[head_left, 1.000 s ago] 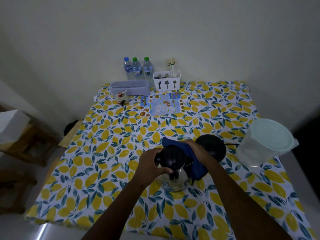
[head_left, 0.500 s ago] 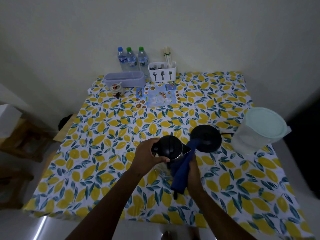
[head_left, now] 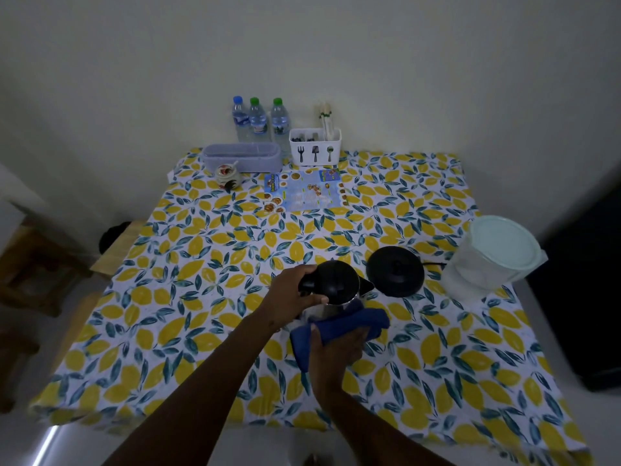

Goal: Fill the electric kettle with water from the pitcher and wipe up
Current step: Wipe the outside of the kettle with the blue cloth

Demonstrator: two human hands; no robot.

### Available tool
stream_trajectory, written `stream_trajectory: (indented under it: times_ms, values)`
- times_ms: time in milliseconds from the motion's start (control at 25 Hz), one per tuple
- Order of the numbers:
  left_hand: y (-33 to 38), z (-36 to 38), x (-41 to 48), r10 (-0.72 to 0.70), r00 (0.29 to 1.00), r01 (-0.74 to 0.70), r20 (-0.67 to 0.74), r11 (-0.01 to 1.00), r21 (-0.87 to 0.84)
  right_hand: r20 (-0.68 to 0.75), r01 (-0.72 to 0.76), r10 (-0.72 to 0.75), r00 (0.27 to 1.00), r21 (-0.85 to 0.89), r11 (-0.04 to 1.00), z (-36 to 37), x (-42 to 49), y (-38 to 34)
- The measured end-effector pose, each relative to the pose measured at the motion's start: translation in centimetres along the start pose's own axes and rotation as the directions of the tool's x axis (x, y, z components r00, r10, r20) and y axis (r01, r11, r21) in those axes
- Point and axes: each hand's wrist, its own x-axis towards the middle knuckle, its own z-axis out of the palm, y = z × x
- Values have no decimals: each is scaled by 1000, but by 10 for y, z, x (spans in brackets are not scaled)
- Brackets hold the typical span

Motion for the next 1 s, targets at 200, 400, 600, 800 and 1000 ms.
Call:
stream_trajectory:
  times_ms: [200,400,600,800,1000]
  values:
    - [-14,-1,-4,-2,999,-1,-44,998,-63,3,-55,55,998,114,992,-10,11,23]
    - [-24,-1,2,-112,990,100,-80,985,-141,-7,206,-207,978,165,965,-47,27,45]
    - [-19,5,6,-174,966,128,-191,964,-232,-63,364,-366,929,-37,931,-68,54,52]
    - [-4,2,30,-193,927,109,-320,959,-263,75,330,-325,943,-341,880,-91,98,48]
    - [3,7,62,-217,889,103,-403,952,-287,252,321,-204,946,-652,687,-95,128,55]
